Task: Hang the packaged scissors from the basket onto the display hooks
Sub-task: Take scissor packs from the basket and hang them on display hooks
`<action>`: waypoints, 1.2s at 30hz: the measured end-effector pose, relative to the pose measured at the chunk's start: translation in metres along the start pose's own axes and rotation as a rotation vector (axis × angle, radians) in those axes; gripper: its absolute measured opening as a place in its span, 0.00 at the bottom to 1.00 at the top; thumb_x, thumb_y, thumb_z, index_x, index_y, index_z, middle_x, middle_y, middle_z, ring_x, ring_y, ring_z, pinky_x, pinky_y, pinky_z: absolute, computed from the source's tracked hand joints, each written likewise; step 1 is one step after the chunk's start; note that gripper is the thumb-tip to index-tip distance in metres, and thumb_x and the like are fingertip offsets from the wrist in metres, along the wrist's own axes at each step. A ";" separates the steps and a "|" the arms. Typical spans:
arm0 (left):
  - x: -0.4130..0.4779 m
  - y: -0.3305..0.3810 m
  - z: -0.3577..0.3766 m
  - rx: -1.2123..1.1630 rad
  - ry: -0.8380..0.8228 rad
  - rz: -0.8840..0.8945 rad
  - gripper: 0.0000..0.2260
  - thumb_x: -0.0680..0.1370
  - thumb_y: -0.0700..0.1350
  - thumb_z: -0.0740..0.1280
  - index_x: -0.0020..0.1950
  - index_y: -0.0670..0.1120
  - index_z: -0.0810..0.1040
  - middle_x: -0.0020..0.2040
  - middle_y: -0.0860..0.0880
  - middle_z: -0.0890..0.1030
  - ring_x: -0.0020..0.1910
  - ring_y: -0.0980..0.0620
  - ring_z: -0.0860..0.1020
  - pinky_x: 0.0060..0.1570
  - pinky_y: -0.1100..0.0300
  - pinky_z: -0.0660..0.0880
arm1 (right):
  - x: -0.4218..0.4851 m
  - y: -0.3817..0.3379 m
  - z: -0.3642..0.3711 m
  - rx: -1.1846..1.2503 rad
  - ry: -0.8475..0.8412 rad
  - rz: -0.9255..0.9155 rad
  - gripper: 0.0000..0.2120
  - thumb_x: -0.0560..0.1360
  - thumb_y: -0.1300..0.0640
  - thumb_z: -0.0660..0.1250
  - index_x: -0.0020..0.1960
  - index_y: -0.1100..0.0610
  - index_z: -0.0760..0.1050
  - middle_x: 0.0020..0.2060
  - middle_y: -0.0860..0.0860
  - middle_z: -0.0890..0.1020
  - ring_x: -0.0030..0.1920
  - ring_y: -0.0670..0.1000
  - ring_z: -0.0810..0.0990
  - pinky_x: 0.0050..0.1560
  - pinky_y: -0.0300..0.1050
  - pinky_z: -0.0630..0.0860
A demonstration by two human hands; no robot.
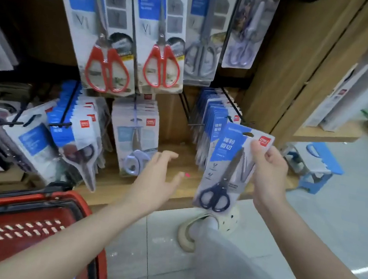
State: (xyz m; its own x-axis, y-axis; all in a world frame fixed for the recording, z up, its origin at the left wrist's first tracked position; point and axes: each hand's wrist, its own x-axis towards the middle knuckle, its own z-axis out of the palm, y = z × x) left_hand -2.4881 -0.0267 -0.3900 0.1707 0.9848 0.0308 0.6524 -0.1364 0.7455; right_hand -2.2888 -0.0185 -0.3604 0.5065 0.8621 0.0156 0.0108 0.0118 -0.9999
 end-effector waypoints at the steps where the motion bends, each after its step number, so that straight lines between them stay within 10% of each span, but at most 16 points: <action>1: 0.010 0.011 -0.001 0.030 0.027 0.071 0.18 0.79 0.47 0.64 0.68 0.48 0.68 0.64 0.51 0.70 0.63 0.54 0.70 0.59 0.64 0.64 | 0.012 0.007 -0.002 -0.104 -0.002 -0.015 0.08 0.79 0.56 0.63 0.48 0.57 0.79 0.44 0.50 0.84 0.43 0.46 0.83 0.44 0.41 0.80; 5: 0.052 0.040 -0.002 0.319 0.067 0.347 0.20 0.80 0.47 0.61 0.71 0.49 0.65 0.68 0.51 0.68 0.67 0.54 0.65 0.65 0.60 0.61 | 0.056 0.040 0.000 -0.380 -0.022 0.036 0.11 0.80 0.55 0.60 0.52 0.61 0.76 0.50 0.57 0.82 0.52 0.57 0.81 0.56 0.55 0.76; 12: 0.095 0.028 0.008 0.763 -0.015 0.452 0.26 0.80 0.45 0.57 0.77 0.45 0.54 0.76 0.46 0.58 0.76 0.48 0.52 0.72 0.56 0.51 | 0.109 0.063 0.021 -0.438 -0.022 0.016 0.09 0.82 0.55 0.55 0.49 0.60 0.67 0.45 0.55 0.77 0.46 0.53 0.75 0.44 0.43 0.67; 29: 0.091 0.005 0.001 0.721 0.006 0.515 0.28 0.79 0.41 0.61 0.77 0.44 0.54 0.77 0.46 0.59 0.76 0.49 0.56 0.68 0.62 0.45 | 0.172 0.071 0.050 -0.310 0.130 -0.061 0.04 0.75 0.63 0.69 0.49 0.59 0.75 0.40 0.50 0.75 0.45 0.49 0.73 0.35 0.29 0.67; 36: 0.093 0.007 -0.001 0.773 -0.017 0.529 0.28 0.79 0.41 0.60 0.77 0.43 0.53 0.77 0.45 0.59 0.75 0.48 0.58 0.72 0.58 0.53 | 0.162 0.071 0.037 -0.596 0.188 -0.127 0.12 0.74 0.51 0.71 0.54 0.56 0.76 0.50 0.51 0.81 0.48 0.52 0.79 0.47 0.44 0.76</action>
State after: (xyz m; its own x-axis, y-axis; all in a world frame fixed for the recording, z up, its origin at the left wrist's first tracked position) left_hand -2.4684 0.0639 -0.3815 0.5925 0.7734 0.2252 0.7955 -0.6058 -0.0125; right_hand -2.2381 0.1408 -0.4285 0.6123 0.7679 0.1882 0.5306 -0.2227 -0.8179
